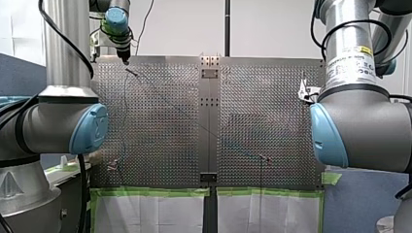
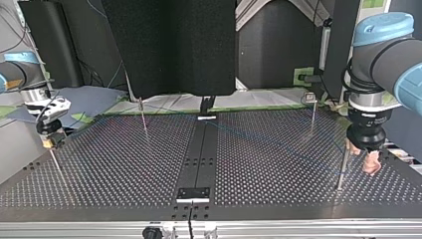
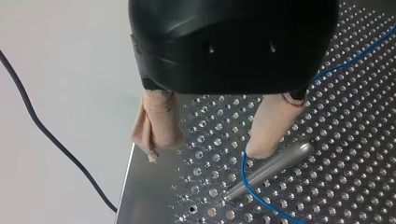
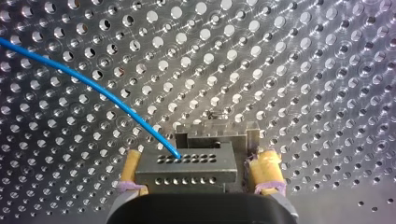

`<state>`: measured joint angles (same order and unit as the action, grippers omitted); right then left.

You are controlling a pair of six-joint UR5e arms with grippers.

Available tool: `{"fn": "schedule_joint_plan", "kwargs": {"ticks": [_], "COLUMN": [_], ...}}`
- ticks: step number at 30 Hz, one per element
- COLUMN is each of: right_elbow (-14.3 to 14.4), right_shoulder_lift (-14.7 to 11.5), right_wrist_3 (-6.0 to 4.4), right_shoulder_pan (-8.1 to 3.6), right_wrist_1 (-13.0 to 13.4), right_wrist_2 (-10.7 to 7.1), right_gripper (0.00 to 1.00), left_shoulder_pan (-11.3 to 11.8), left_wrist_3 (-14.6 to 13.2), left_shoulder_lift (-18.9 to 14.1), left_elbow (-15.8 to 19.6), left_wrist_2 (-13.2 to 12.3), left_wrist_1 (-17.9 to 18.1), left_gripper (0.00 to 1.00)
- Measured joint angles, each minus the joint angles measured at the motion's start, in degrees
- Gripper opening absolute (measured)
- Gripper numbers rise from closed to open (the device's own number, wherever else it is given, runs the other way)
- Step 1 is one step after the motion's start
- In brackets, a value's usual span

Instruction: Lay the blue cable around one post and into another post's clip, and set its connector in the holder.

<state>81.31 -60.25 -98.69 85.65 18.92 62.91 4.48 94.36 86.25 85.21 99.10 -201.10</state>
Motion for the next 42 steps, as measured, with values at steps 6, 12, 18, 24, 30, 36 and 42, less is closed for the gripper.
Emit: {"fn": "schedule_joint_plan", "kwargs": {"ticks": [6,12,18,24,30,36,42], "right_elbow": [0.00,0.01,0.01,0.01,0.01,0.00,0.00], "right_shoulder_lift": [0.00,0.00,0.00,0.00,0.00,0.00,0.00], "right_wrist_3": [0.00,0.00,0.00,0.00,0.00,0.00,0.00], "right_shoulder_pan": [0.00,0.00,0.00,0.00,0.00,0.00,0.00], "right_wrist_1": [0.00,0.00,0.00,0.00,0.00,0.00,0.00], "right_wrist_2": [0.00,0.00,0.00,0.00,0.00,0.00,0.00], "right_gripper": [1.00,1.00,1.00,1.00,1.00,1.00,1.00], "left_shoulder_pan": [0.05,0.11,0.09,0.12,0.19,-0.50,-2.99], "left_wrist_3": [-0.01,0.01,0.03,0.03,0.09,-0.41,-1.62], "left_shoulder_lift": [0.00,0.00,0.00,0.00,0.00,-0.05,-0.96], "left_elbow": [0.00,0.00,0.00,0.00,0.02,0.39,3.38], "left_wrist_2": [0.01,0.00,-0.01,-0.03,-0.08,-1.09,-4.48], "left_wrist_1": [0.18,0.25,0.26,0.26,0.39,1.22,4.41], "left_gripper": [1.00,1.00,1.00,1.00,1.00,1.00,1.00]}}
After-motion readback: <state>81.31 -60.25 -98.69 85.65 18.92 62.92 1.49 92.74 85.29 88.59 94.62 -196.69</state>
